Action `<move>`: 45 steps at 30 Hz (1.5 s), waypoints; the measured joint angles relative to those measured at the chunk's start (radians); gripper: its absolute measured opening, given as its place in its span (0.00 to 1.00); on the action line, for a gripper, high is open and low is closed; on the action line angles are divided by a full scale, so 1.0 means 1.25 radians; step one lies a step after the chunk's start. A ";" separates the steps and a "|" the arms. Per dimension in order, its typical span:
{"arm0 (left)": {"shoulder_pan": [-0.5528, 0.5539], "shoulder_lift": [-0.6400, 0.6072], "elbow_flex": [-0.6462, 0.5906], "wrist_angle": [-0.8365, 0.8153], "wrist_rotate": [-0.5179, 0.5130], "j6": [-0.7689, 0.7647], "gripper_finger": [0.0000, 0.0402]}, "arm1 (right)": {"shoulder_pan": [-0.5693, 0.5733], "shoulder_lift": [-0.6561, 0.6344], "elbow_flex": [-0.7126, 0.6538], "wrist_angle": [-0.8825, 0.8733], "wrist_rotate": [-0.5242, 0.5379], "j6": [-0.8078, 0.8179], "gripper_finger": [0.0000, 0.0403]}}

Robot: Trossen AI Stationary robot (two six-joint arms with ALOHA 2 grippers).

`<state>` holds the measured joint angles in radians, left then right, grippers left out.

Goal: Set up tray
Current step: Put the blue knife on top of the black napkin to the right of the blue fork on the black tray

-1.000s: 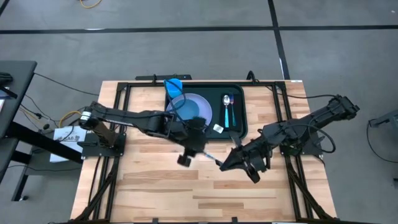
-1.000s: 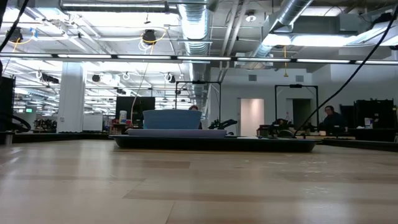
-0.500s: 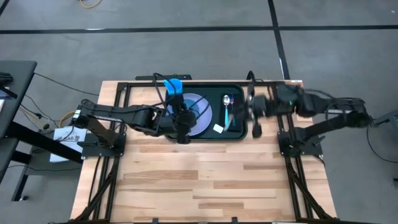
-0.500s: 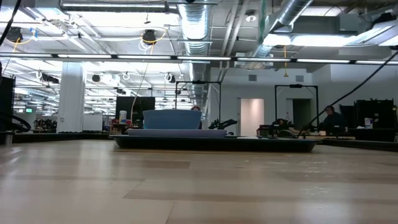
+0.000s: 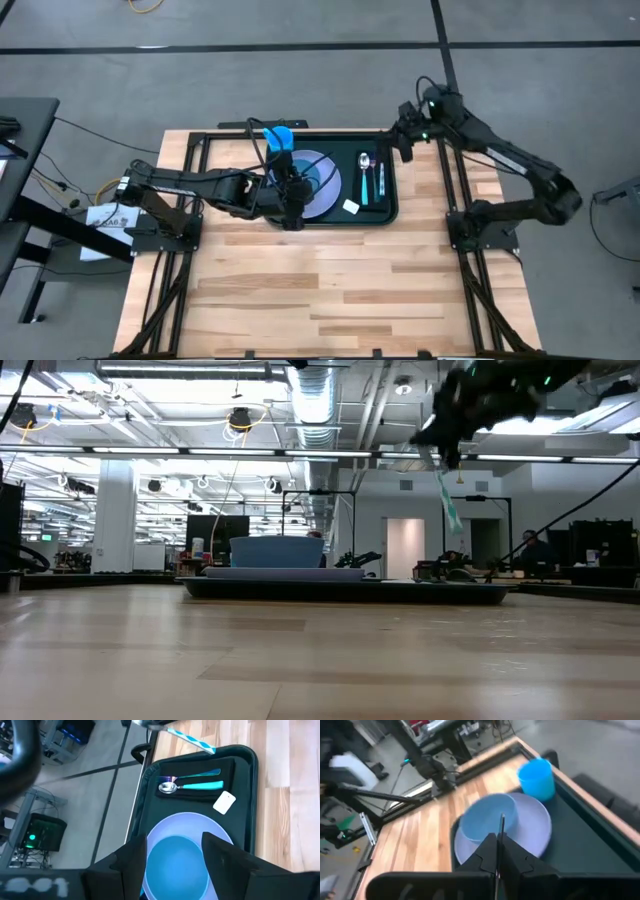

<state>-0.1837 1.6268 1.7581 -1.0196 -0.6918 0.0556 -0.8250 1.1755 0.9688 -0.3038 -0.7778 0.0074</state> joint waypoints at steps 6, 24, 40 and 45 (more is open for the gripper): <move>0.000 0.000 0.000 -0.043 0.004 -0.031 0.45 | -0.103 0.145 -0.025 0.090 -0.118 0.008 0.00; 0.000 0.000 0.000 -0.074 0.006 -0.042 0.45 | -0.196 0.401 -0.035 0.100 -0.120 0.079 0.00; 0.000 0.000 0.000 -0.071 0.042 -0.051 0.45 | -0.202 0.436 -0.057 0.134 -0.001 0.128 0.00; 0.000 0.000 0.000 -0.071 0.042 -0.051 0.45 | -0.210 0.436 -0.057 0.109 0.001 0.121 0.01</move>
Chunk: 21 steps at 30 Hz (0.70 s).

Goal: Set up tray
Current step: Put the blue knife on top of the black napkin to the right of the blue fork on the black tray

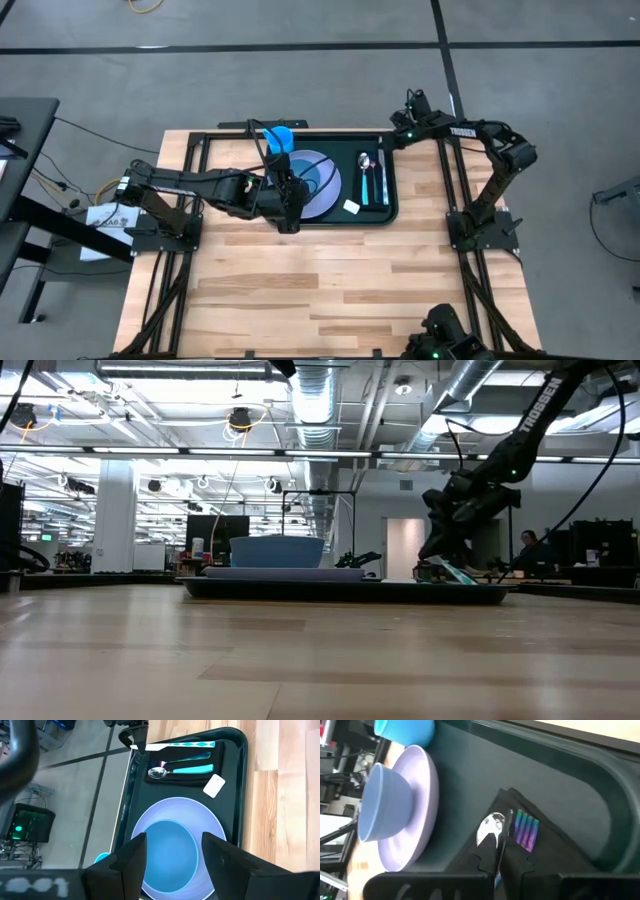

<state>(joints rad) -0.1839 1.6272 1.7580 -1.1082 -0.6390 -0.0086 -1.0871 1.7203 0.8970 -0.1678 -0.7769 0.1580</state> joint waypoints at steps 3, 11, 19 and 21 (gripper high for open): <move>0.000 0.000 0.000 0.000 0.001 0.000 0.45 | -0.001 0.000 0.000 -0.015 0.018 -0.008 0.03; 0.000 0.000 0.000 0.002 0.001 0.000 0.45 | -0.001 0.000 0.000 -0.017 0.023 -0.009 0.11; 0.000 0.000 0.000 0.007 0.001 0.000 0.45 | -0.001 0.000 0.000 -0.018 0.040 -0.001 0.19; 0.000 0.000 0.000 0.007 0.001 0.000 0.45 | -0.001 0.000 0.000 -0.018 0.040 -0.001 0.20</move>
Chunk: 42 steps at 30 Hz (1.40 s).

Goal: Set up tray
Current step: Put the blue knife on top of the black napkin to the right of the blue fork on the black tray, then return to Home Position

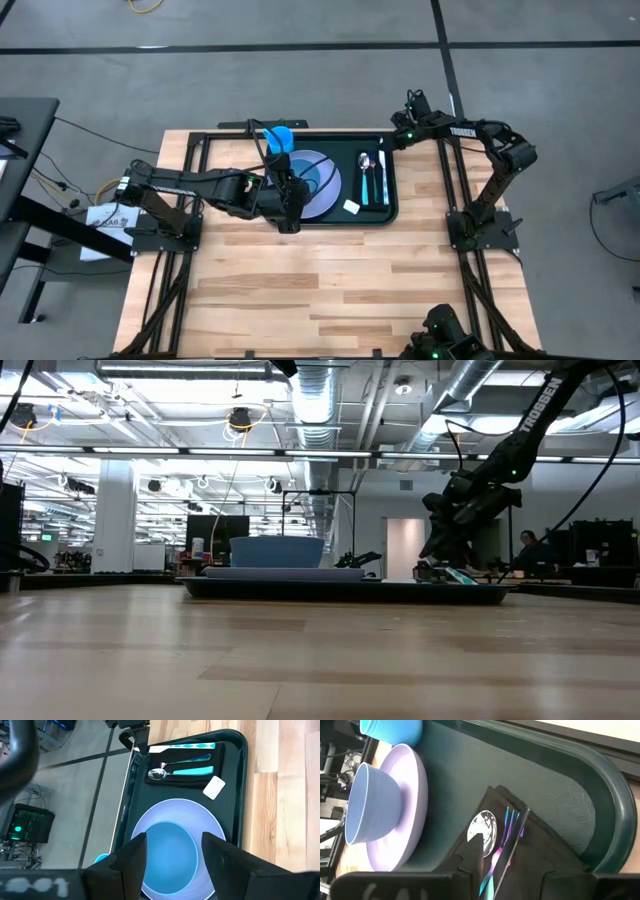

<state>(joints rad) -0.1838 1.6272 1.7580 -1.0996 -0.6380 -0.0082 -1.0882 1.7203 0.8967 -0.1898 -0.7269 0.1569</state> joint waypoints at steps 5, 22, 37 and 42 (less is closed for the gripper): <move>0.000 0.000 0.000 0.000 0.000 0.000 0.45 | 0.000 0.000 0.000 0.000 0.000 0.000 0.25; 0.000 0.000 0.000 0.000 -0.001 0.001 0.45 | -0.001 0.000 0.000 -0.031 0.035 -0.020 0.43; 0.000 0.000 0.000 0.015 -0.001 0.006 0.45 | 0.008 0.000 0.000 -0.030 0.102 -0.044 0.49; 0.000 0.000 0.000 0.015 -0.001 0.006 0.45 | 0.012 0.000 0.000 -0.030 0.102 -0.049 0.48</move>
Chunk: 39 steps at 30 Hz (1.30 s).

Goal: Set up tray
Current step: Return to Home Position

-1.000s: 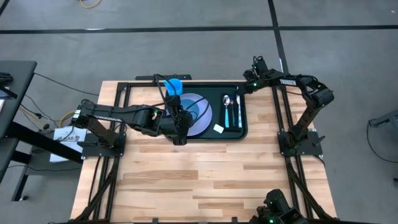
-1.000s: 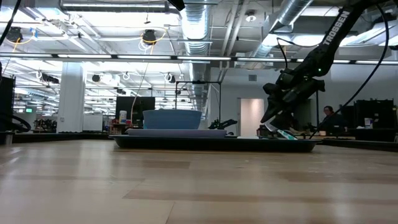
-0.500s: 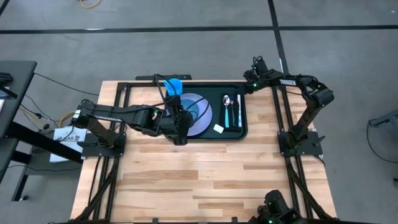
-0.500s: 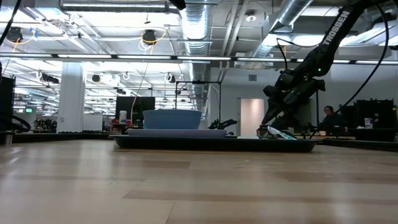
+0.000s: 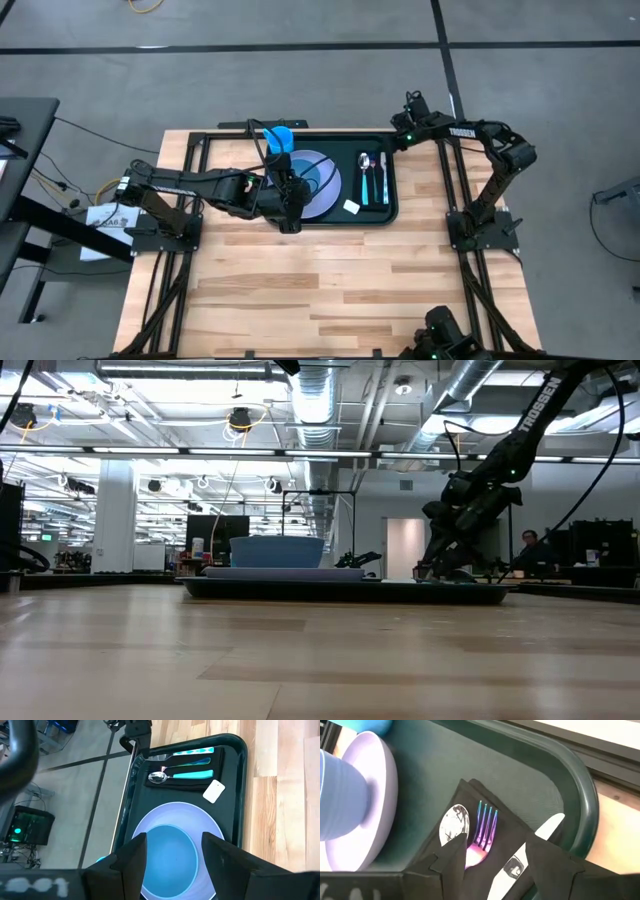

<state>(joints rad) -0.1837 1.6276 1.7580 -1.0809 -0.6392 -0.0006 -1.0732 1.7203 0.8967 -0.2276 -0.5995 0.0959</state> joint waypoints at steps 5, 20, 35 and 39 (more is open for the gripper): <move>0.000 0.000 0.000 0.000 0.000 0.001 0.45 | 0.000 0.000 0.000 0.000 0.000 -0.014 0.48; 0.042 -0.213 -0.154 0.300 0.136 0.089 0.45 | 0.037 -0.346 0.018 -0.076 -0.233 -0.160 0.48; 0.184 -0.532 -1.023 1.181 0.143 -0.010 0.45 | 0.217 -1.017 -0.349 0.090 0.126 -0.094 0.44; 0.183 -0.533 -1.127 1.336 0.124 -0.035 0.45 | 0.259 -1.093 -0.493 0.219 0.236 -0.062 0.44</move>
<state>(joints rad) 0.0452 0.9607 0.3497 0.5896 -0.4842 -0.0440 -0.7497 0.3536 0.2809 0.0461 -0.3041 0.0190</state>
